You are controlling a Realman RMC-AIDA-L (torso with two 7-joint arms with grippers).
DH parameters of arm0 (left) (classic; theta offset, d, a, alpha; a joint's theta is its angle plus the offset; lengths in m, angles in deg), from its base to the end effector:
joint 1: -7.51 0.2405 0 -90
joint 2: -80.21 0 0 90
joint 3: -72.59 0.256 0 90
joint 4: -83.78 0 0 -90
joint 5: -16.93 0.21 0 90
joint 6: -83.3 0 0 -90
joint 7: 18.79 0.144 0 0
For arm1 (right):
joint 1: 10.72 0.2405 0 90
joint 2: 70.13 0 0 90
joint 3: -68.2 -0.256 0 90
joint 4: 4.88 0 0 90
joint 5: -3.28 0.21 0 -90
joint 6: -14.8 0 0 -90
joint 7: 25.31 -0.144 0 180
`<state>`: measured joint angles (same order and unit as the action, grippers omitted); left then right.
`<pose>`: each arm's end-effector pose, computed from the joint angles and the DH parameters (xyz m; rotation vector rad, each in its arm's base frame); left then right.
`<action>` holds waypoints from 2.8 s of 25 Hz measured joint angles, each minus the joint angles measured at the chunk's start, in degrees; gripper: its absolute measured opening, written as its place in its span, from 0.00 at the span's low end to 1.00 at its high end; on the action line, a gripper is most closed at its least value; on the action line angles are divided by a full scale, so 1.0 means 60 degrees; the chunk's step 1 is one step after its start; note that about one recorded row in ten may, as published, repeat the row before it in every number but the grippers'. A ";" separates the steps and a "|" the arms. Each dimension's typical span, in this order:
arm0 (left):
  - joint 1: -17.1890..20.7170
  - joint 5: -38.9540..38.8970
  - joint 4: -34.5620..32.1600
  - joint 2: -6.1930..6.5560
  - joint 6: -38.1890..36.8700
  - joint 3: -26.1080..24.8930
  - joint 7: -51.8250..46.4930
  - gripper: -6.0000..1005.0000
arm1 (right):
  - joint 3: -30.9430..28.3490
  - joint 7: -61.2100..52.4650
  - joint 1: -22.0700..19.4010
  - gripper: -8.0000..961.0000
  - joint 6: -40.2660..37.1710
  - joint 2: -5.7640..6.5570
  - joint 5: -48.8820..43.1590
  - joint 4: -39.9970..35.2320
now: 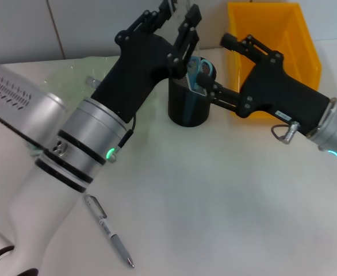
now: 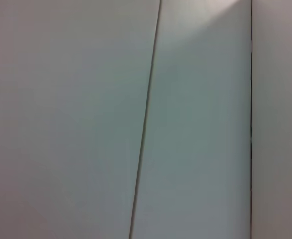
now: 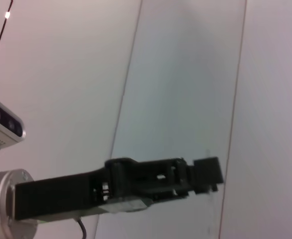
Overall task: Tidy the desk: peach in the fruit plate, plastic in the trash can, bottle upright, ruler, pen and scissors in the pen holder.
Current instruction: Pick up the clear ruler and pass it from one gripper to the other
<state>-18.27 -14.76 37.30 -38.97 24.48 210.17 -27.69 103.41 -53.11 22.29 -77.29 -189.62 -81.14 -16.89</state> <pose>-0.1220 0.3206 -0.0842 -1.9791 -0.3482 -1.3162 0.2344 0.3305 -0.0145 -2.1835 -0.0316 1.1000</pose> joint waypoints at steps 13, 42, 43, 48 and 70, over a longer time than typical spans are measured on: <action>-0.0036 -0.0094 -0.0051 0.0000 0.0156 0.0005 0.0185 0.42 | -0.0015 0.0684 0.0488 0.81 0.0169 -0.0034 0.0427 0.0679; -0.0054 -0.0095 -0.0045 0.0000 0.0106 0.0209 0.0399 0.43 | -0.0010 0.1601 0.0799 0.38 0.0349 -0.0049 0.0768 0.1358; -0.0054 -0.0096 -0.0046 0.0000 0.0106 0.0213 0.0400 0.43 | -0.0010 0.1603 0.0798 0.38 0.0349 -0.0050 0.0770 0.1358; -0.0059 -0.0096 -0.0046 0.0000 0.0106 0.0244 0.0400 0.43 | 0.0029 0.1695 0.0796 0.37 0.0349 -0.0049 0.0771 0.1354; -0.0047 -0.0094 -0.0031 0.0000 0.0106 0.0359 0.0402 0.44 | -0.0008 0.1620 0.0920 0.11 0.0574 -0.0050 0.0780 0.1511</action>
<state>-18.55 -15.32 37.12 -38.96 25.12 212.32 -25.28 103.36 -43.39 27.81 -73.85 -189.92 -76.46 -7.82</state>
